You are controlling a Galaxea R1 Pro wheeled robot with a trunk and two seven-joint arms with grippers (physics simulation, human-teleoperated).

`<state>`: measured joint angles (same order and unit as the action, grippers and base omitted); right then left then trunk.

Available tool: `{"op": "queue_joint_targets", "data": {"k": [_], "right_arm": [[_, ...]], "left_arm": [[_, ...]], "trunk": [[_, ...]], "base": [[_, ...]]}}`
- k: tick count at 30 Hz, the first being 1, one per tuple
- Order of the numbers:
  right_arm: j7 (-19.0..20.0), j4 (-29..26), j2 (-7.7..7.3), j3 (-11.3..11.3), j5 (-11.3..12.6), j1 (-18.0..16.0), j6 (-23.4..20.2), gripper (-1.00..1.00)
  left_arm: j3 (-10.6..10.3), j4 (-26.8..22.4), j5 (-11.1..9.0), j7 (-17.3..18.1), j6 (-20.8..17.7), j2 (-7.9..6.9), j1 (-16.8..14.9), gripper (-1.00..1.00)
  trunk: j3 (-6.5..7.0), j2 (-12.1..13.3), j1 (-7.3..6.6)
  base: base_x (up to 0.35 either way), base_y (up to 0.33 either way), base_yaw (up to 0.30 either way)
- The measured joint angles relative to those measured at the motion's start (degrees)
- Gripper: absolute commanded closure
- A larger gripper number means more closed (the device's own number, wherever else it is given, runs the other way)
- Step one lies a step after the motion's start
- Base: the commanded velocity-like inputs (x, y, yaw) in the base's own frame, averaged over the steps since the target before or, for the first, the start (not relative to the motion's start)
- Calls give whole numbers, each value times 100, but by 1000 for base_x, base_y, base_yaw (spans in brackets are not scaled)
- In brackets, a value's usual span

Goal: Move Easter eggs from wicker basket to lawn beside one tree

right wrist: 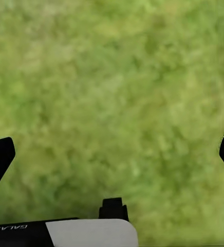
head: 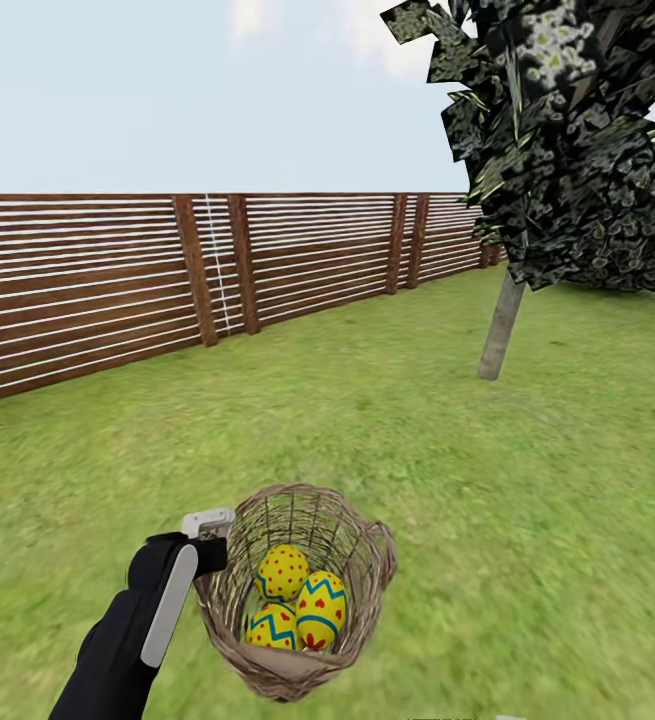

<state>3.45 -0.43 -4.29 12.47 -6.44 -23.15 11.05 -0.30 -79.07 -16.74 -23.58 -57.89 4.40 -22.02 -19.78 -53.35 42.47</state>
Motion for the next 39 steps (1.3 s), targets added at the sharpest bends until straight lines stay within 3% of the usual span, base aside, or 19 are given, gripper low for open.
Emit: {"op": "queue_joint_targets", "data": {"k": [25,27,30,34,39], "right_arm": [[0,0,0,2,0,0,18,-100],[0,-6,1,3,2,-1,18,-100],[0,-5,0,2,10,0,18,-100],[0,-7,0,2,40,0,18,-100],[-1,-8,0,11,84,0,11,-100]], "left_arm": [[-2,8,-25,0,0,9,0,100],[-2,10,-87,2,15,6,1,100],[0,13,43,-4,-17,5,1,100],[-3,14,-88,2,13,2,0,100],[-1,15,-8,0,-6,7,1,100]], "trunk": [[137,0,0],[138,0,0],[132,0,0],[109,0,0],[70,0,0]], "base": [[0,0,-265],[0,0,-44],[0,0,-211],[0,0,-191],[0,0,-174]]}}
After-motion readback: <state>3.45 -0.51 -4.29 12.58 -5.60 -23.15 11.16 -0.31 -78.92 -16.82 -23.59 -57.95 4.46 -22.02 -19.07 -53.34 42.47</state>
